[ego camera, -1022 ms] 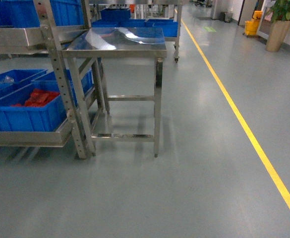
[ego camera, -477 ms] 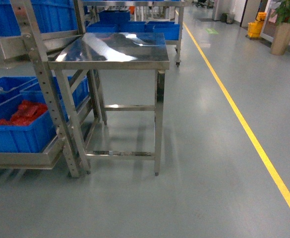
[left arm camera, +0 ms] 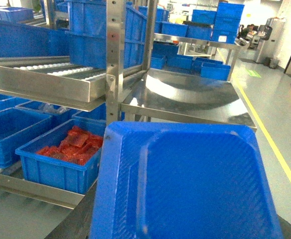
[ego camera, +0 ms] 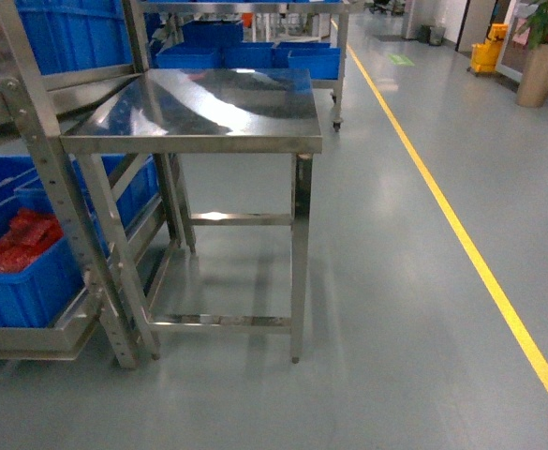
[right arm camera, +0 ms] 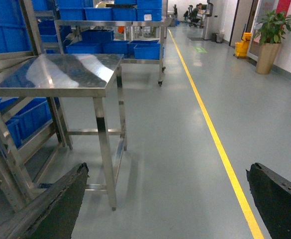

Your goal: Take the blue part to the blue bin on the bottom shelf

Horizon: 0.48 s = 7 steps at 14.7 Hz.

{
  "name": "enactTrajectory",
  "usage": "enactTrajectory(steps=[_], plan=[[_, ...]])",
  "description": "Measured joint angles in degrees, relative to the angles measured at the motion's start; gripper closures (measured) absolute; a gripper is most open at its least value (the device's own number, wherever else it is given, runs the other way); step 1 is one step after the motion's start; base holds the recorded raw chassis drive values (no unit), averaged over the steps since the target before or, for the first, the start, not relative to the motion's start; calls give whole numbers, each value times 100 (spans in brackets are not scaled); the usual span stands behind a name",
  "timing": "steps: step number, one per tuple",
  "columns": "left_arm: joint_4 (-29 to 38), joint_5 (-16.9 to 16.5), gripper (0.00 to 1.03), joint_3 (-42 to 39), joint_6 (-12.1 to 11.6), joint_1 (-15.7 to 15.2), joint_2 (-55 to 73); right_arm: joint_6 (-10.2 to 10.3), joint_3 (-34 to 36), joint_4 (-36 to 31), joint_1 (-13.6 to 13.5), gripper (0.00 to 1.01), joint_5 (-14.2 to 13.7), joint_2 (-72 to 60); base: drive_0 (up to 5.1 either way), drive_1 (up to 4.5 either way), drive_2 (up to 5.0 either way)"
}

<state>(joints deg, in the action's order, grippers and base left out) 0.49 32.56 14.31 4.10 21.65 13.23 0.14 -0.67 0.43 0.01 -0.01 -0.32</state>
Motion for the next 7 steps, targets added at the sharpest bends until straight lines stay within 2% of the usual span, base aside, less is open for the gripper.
enactTrajectory(steps=[7], plan=[[-9, 9, 60, 0, 0, 0, 4, 0, 0, -20, 0, 3, 0, 0, 2, 413, -408]])
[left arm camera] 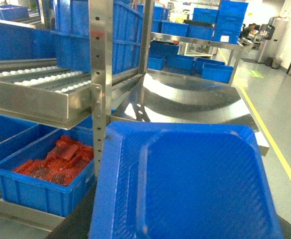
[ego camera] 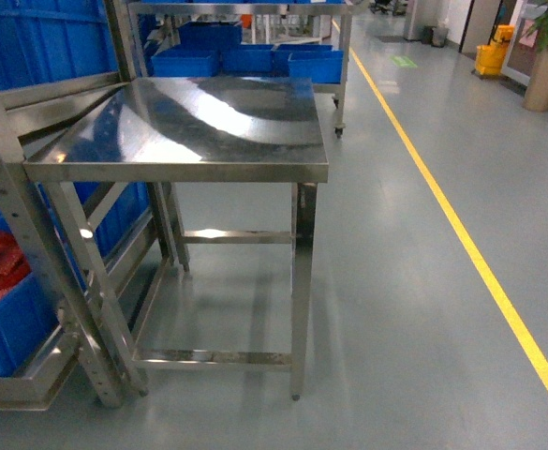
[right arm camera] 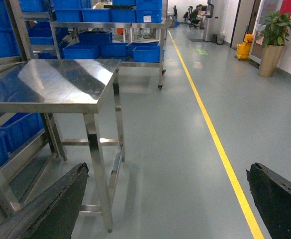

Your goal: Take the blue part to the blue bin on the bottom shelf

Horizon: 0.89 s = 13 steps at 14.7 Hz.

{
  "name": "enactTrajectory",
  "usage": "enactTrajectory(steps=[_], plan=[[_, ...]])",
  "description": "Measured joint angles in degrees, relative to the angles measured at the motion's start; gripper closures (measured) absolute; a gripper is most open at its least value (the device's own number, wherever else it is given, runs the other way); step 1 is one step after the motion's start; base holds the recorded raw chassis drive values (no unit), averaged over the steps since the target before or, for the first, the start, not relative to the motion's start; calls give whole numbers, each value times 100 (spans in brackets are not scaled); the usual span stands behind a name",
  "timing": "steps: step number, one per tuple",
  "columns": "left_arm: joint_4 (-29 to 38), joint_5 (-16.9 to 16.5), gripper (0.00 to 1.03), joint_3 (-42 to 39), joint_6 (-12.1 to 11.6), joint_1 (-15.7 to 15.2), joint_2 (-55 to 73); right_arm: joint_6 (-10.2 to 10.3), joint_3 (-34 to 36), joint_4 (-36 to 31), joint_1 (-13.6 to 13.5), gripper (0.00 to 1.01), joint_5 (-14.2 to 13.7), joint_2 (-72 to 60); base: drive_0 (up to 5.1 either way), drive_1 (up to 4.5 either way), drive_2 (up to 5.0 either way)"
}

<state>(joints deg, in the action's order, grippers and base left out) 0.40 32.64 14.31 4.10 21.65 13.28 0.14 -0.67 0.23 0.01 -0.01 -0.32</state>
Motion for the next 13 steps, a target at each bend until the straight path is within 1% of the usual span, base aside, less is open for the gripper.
enactTrajectory(steps=[6, 13], plan=[[-11, -2, 60, 0, 0, 0, -2, 0, 0, 7, 0, 3, 0, 0, 3, 415, -408], [4, -9, 60, -7, 0, 0, 4, 0, 0, 2, 0, 3, 0, 0, 0, 0, 0]])
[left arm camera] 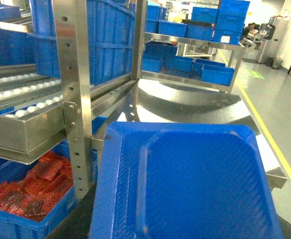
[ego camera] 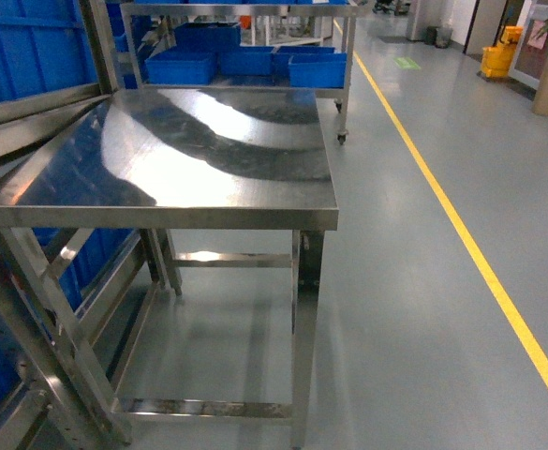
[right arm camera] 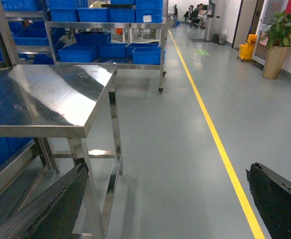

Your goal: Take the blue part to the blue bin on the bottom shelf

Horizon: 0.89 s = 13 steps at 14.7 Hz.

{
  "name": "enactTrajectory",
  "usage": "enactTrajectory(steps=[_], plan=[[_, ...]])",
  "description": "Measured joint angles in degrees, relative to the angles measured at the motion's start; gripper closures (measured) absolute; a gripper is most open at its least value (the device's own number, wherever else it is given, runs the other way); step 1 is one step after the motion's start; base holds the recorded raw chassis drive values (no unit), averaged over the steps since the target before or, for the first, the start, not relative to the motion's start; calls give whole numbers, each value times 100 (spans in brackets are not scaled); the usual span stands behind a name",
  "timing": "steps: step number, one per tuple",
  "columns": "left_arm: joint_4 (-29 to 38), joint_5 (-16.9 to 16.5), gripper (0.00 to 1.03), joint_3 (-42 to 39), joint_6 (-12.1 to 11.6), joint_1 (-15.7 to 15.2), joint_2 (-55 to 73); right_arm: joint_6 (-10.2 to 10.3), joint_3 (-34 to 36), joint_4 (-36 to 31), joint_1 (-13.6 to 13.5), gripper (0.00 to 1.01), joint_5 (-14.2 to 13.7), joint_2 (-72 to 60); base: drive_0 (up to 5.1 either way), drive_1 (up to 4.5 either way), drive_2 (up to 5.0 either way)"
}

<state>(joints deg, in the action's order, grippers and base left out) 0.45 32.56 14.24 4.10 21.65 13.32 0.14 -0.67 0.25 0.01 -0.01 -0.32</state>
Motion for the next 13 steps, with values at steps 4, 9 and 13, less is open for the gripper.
enactTrajectory(steps=[4, 9, 13], plan=[[-2, -7, 60, 0, 0, 0, 0, 0, 0, 0, 0, 3, -2, 0, -495, 250, 250], [7, 2, 60, 0, 0, 0, 0, 0, 0, -7, 0, 3, -2, 0, -499, 246, 246], [-4, 4, 60, 0, 0, 0, 4, 0, 0, -9, 0, 3, 0, 0, -500, 245, 245]])
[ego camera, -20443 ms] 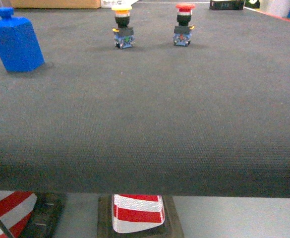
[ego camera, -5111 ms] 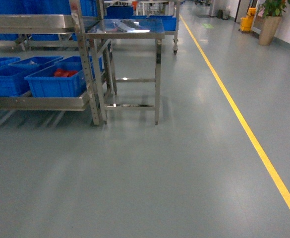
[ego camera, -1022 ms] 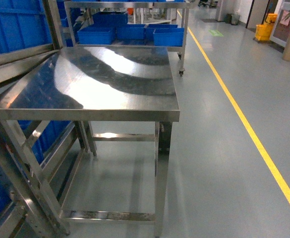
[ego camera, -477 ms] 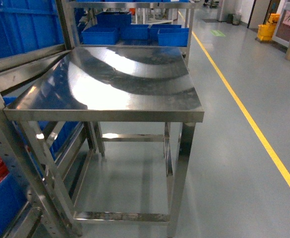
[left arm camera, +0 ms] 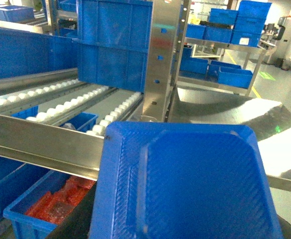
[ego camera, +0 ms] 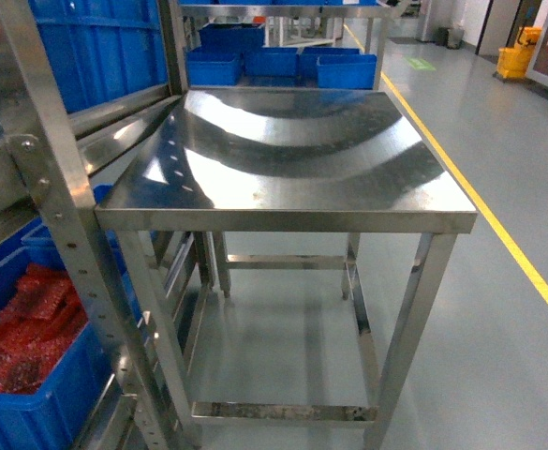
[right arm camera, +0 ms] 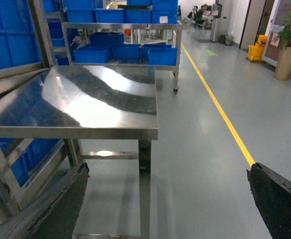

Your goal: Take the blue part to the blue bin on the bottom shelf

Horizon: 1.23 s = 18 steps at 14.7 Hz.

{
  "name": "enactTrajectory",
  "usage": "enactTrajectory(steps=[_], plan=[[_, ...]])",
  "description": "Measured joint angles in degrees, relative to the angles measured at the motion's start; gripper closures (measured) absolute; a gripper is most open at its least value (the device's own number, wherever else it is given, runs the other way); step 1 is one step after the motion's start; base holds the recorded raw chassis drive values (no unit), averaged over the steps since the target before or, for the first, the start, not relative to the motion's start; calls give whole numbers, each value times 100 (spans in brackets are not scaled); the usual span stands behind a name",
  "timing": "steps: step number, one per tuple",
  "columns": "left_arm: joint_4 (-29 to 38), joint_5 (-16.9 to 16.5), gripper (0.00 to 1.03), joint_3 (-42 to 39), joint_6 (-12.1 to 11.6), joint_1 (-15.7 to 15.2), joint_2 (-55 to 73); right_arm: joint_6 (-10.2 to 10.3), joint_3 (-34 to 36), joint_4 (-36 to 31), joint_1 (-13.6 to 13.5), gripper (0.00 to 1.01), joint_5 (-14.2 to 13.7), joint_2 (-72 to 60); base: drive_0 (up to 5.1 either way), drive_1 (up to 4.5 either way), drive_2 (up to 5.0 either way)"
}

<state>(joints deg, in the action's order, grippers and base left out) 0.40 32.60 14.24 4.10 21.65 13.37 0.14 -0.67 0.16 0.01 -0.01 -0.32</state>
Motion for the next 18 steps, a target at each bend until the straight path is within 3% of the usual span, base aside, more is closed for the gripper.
enactTrajectory(steps=[18], plan=[[9, -2, 60, 0, 0, 0, -11, 0, 0, -9, 0, 3, 0, 0, -503, 243, 243]])
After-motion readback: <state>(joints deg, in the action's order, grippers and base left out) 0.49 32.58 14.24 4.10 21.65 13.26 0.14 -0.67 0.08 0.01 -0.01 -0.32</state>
